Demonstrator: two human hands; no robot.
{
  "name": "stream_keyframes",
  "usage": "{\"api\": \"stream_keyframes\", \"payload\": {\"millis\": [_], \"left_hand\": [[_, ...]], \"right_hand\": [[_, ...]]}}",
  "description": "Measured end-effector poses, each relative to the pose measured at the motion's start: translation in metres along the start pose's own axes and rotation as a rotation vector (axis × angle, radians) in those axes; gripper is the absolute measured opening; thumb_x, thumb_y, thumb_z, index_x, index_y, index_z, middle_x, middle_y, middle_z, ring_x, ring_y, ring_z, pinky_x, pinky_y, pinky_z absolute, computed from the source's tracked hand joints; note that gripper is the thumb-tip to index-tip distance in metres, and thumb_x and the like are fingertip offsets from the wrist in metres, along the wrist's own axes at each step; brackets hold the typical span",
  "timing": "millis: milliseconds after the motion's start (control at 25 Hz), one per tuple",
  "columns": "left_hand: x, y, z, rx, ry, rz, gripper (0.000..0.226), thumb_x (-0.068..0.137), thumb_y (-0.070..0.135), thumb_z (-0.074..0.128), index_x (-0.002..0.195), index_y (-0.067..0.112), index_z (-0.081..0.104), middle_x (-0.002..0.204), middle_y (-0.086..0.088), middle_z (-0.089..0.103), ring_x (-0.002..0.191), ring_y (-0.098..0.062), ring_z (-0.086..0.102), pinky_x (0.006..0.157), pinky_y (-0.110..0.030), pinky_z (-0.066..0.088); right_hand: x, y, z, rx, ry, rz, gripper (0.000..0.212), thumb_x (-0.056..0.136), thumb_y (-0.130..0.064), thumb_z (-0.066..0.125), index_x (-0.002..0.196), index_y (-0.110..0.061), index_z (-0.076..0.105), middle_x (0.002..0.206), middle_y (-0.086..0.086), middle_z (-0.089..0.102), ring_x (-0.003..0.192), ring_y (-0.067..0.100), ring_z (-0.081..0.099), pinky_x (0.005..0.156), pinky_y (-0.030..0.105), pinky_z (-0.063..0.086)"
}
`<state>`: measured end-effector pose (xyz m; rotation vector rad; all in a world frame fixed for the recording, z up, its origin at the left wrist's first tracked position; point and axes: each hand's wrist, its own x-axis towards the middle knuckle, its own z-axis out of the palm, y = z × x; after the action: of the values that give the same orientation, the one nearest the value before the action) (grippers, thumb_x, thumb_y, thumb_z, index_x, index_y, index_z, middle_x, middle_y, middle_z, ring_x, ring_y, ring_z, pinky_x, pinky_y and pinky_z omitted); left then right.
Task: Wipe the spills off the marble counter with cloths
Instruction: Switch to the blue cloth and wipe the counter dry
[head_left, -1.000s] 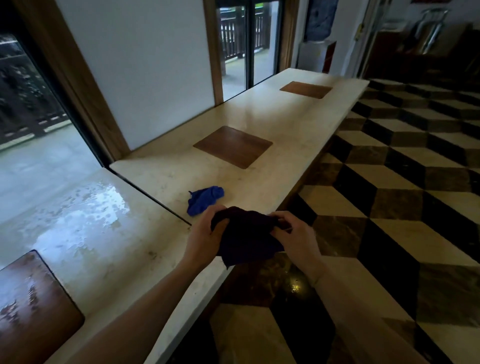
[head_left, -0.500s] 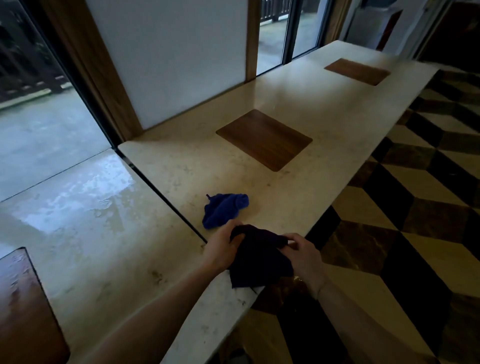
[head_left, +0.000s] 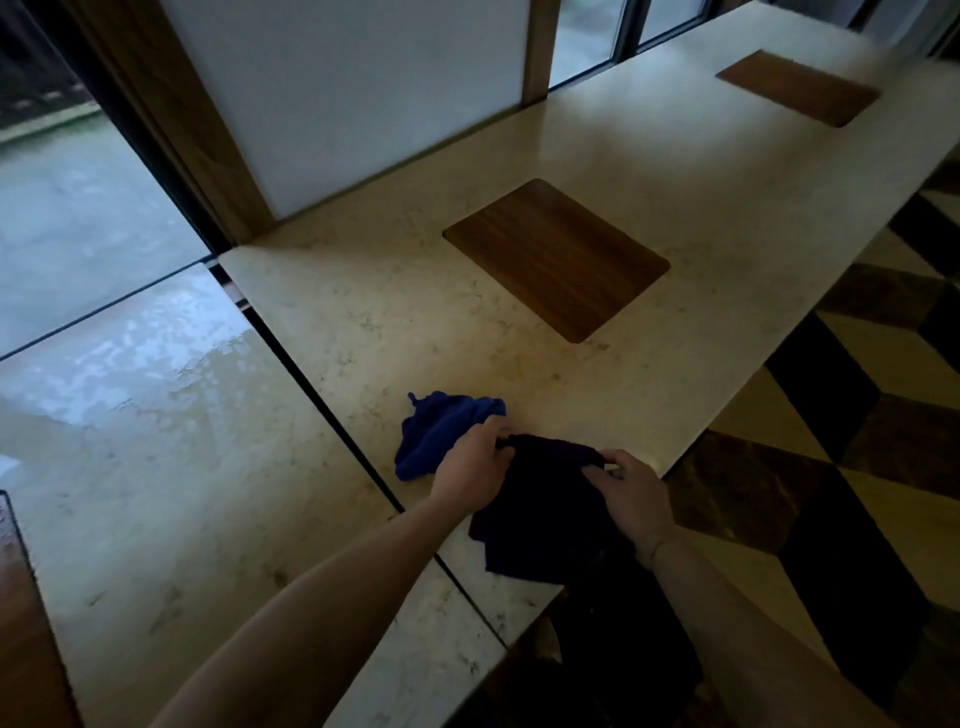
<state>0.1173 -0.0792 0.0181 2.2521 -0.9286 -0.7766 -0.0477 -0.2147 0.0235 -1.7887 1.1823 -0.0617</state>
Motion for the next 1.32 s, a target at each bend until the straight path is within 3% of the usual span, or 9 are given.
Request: {"api": "stream_keyframes", "payload": {"millis": [160, 280, 400, 520, 680, 840, 1000, 1200, 1320], "left_hand": [[-0.012, -0.020, -0.012, 0.060, 0.245, -0.085, 0.033, 0.101, 0.027, 0.051, 0.134, 0.025, 0.051, 0.133, 0.004, 0.050, 0.108, -0.014, 0.057, 0.083, -0.032, 0.052], [-0.031, -0.050, -0.024, 0.177, 0.342, -0.164, 0.038, 0.097, 0.025, 0.056, 0.134, 0.024, 0.049, 0.134, -0.001, 0.046, 0.115, -0.021, 0.052, 0.078, -0.034, 0.053], [-0.047, -0.071, -0.021, 0.373, 0.303, -0.190, 0.041, 0.091, 0.029, 0.062, 0.130, 0.024, 0.048, 0.132, -0.005, 0.048, 0.120, -0.028, 0.048, 0.088, -0.041, 0.051], [-0.049, -0.076, -0.017, 0.462, 0.265, -0.210, 0.046, 0.092, 0.032, 0.060, 0.134, 0.028, 0.041, 0.138, -0.005, 0.045, 0.124, -0.031, 0.046, 0.098, -0.045, 0.043], [-0.036, -0.078, -0.020, 0.397, 0.237, -0.275, 0.048, 0.098, 0.025, 0.052, 0.143, 0.028, 0.036, 0.146, -0.003, 0.039, 0.132, -0.029, 0.037, 0.105, -0.045, 0.037], [-0.042, -0.074, -0.026, 0.215, 0.343, -0.252, 0.041, 0.099, 0.027, 0.054, 0.139, 0.025, 0.048, 0.134, -0.002, 0.053, 0.121, -0.025, 0.050, 0.097, -0.042, 0.046], [-0.063, -0.056, -0.048, -0.040, 0.487, -0.221, 0.029, 0.100, 0.023, 0.053, 0.129, 0.018, 0.057, 0.113, 0.003, 0.055, 0.104, -0.017, 0.053, 0.087, -0.029, 0.045], [-0.109, -0.035, -0.087, -0.230, 0.687, -0.226, 0.019, 0.105, 0.025, 0.044, 0.102, 0.019, 0.061, 0.088, 0.001, 0.063, 0.078, -0.012, 0.058, 0.065, -0.017, 0.041], [-0.146, -0.028, -0.102, -0.229, 0.784, -0.257, 0.024, 0.106, 0.026, 0.042, 0.097, 0.017, 0.062, 0.081, 0.003, 0.064, 0.073, -0.010, 0.058, 0.060, -0.013, 0.040]], "right_hand": [[0.026, 0.000, -0.003, -0.181, -0.097, -0.038, 0.025, 0.095, -0.033, 0.059, 0.118, -0.023, 0.061, 0.113, 0.000, 0.065, 0.091, 0.018, 0.060, 0.079, 0.035, 0.052], [0.043, -0.019, -0.006, -0.395, -0.098, -0.167, 0.044, 0.089, -0.025, 0.060, 0.132, -0.030, 0.051, 0.129, -0.001, 0.050, 0.111, 0.021, 0.050, 0.086, 0.037, 0.047], [0.056, -0.055, 0.017, -0.591, -0.061, -0.517, 0.046, 0.088, -0.024, 0.058, 0.133, -0.030, 0.051, 0.129, -0.002, 0.051, 0.118, 0.024, 0.047, 0.091, 0.039, 0.047], [0.065, -0.080, 0.057, -0.737, -0.140, -0.830, 0.052, 0.088, -0.020, 0.061, 0.138, -0.029, 0.048, 0.133, 0.002, 0.052, 0.118, 0.026, 0.048, 0.090, 0.040, 0.044], [0.092, -0.086, 0.085, -0.892, -0.298, -0.882, 0.062, 0.088, -0.015, 0.061, 0.143, -0.037, 0.042, 0.143, 0.001, 0.045, 0.127, 0.028, 0.043, 0.099, 0.044, 0.042], [0.102, -0.085, 0.088, -0.645, -0.331, -0.780, 0.039, 0.093, -0.020, 0.057, 0.130, -0.029, 0.060, 0.123, 0.001, 0.059, 0.110, 0.024, 0.054, 0.089, 0.038, 0.046], [0.087, -0.110, 0.085, -0.479, -0.450, -0.726, 0.023, 0.096, -0.022, 0.053, 0.111, -0.010, 0.066, 0.109, 0.010, 0.063, 0.094, 0.024, 0.057, 0.072, 0.031, 0.037], [0.040, -0.160, 0.083, -0.254, -0.569, -0.734, 0.031, 0.102, -0.027, 0.048, 0.098, -0.005, 0.070, 0.089, 0.005, 0.067, 0.082, 0.022, 0.060, 0.061, 0.025, 0.039], [0.003, -0.178, 0.091, -0.206, -0.624, -0.771, 0.036, 0.103, -0.027, 0.047, 0.100, 0.000, 0.070, 0.091, 0.010, 0.068, 0.084, 0.026, 0.062, 0.067, 0.033, 0.043]]}}
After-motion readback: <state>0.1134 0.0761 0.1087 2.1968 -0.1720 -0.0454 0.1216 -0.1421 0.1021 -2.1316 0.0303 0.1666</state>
